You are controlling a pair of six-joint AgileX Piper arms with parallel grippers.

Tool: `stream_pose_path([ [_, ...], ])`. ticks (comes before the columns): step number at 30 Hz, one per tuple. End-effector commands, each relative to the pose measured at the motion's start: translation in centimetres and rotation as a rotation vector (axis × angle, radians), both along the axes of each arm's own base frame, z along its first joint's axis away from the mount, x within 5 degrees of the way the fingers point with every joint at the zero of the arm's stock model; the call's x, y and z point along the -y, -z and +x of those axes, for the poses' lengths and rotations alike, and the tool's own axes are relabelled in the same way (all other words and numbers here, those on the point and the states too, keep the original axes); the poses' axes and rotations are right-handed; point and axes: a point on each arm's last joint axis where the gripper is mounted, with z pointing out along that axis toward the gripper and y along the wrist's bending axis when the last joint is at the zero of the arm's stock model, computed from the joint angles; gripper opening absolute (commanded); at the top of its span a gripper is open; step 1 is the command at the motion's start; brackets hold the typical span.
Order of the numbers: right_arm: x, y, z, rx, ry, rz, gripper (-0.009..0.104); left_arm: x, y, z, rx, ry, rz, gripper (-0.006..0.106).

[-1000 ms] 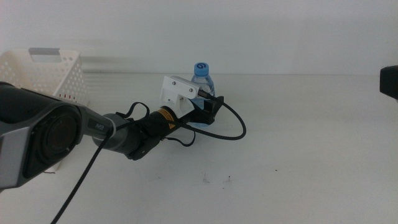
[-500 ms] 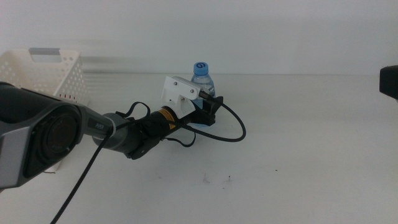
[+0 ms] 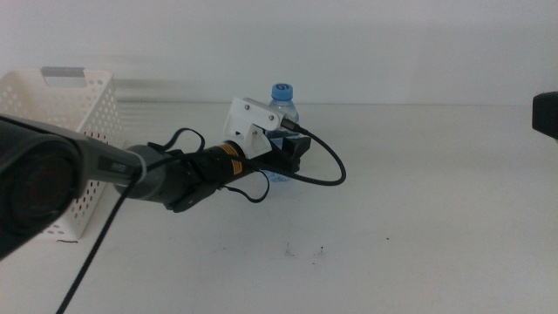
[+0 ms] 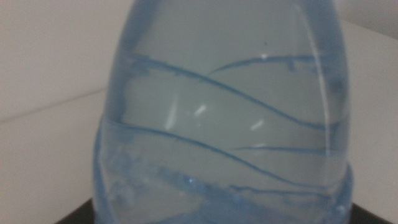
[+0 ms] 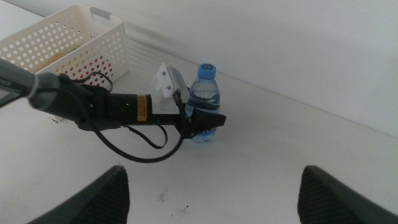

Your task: Use arms to grab the bottles and put them into the dustbin to the left of the table.

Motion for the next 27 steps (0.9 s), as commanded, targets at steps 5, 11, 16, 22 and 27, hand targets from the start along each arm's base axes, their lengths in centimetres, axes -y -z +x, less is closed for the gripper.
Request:
stream_pose_path([
  [5, 0.2, -0.3, 0.0, 0.017, 0.011, 0.006, 0.09, -0.6, -5.0, -1.8, 0.075, 0.012, -0.038, 0.039],
  [11, 0.2, -0.3, 0.0, 0.017, 0.011, 0.006, 0.09, -1.0, -8.5, -3.6, 0.137, 0.034, -0.041, 0.039],
  [16, 0.2, -0.3, 0.0, 0.017, 0.011, 0.006, 0.09, -1.1, -10.6, -4.2, 0.139, 0.022, -0.066, 0.039],
  [22, 0.2, -0.3, 0.0, 0.017, 0.011, 0.006, 0.09, -1.3, -11.7, -4.6, 0.082, 0.009, -0.103, 0.039],
  [27, 0.2, -0.3, 0.0, 0.017, 0.011, 0.006, 0.09, -1.6, -12.1, -5.0, -0.066, -0.182, -0.038, 0.039],
])
